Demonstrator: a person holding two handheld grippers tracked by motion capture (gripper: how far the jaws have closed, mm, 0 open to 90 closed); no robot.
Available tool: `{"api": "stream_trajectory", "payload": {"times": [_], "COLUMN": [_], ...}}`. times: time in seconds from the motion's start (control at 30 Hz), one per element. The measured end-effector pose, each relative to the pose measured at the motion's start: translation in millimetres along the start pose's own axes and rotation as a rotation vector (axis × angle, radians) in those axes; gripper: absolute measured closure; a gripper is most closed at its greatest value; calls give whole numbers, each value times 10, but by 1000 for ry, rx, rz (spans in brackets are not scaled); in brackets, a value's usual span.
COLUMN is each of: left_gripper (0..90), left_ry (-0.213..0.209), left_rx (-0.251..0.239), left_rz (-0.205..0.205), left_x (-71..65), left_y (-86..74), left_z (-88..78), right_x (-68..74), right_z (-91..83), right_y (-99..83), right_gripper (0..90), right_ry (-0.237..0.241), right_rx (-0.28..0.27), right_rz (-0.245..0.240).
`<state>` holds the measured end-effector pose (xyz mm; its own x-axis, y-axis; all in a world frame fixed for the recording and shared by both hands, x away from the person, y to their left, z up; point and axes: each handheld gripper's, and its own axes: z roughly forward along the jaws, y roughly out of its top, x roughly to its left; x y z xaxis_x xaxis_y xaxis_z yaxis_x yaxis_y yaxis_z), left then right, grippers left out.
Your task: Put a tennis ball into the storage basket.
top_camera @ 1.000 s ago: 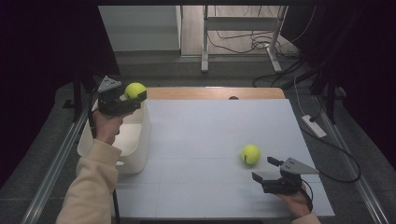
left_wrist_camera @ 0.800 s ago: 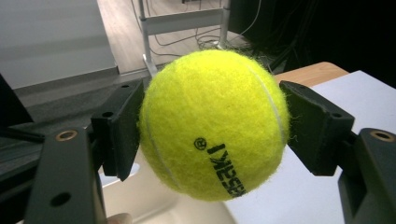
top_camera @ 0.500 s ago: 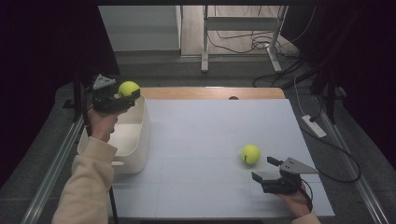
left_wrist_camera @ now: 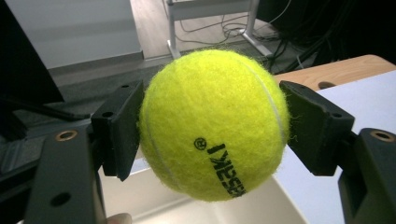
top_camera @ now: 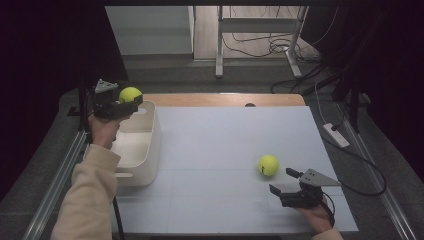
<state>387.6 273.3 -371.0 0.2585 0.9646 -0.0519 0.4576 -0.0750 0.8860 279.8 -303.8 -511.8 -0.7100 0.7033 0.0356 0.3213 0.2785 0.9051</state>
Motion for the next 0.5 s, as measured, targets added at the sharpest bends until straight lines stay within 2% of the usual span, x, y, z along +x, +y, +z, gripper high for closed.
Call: {"api": "stream_trajectory", "payload": {"times": [0.3,0.5], "left_gripper": [274,274], "left_ry": [47,61], "left_rx": [45,70], "left_rz": [-23,-24], "left_x": [172,222], "left_y": [-31,-42], "left_z": [69,100], "right_x": [-4,-4], "right_z": [3,1], "right_y": [0,0], "right_gripper": [95,95], "right_ry": [1,0], "right_rx": [0,0], "right_rz": [0,1]}}
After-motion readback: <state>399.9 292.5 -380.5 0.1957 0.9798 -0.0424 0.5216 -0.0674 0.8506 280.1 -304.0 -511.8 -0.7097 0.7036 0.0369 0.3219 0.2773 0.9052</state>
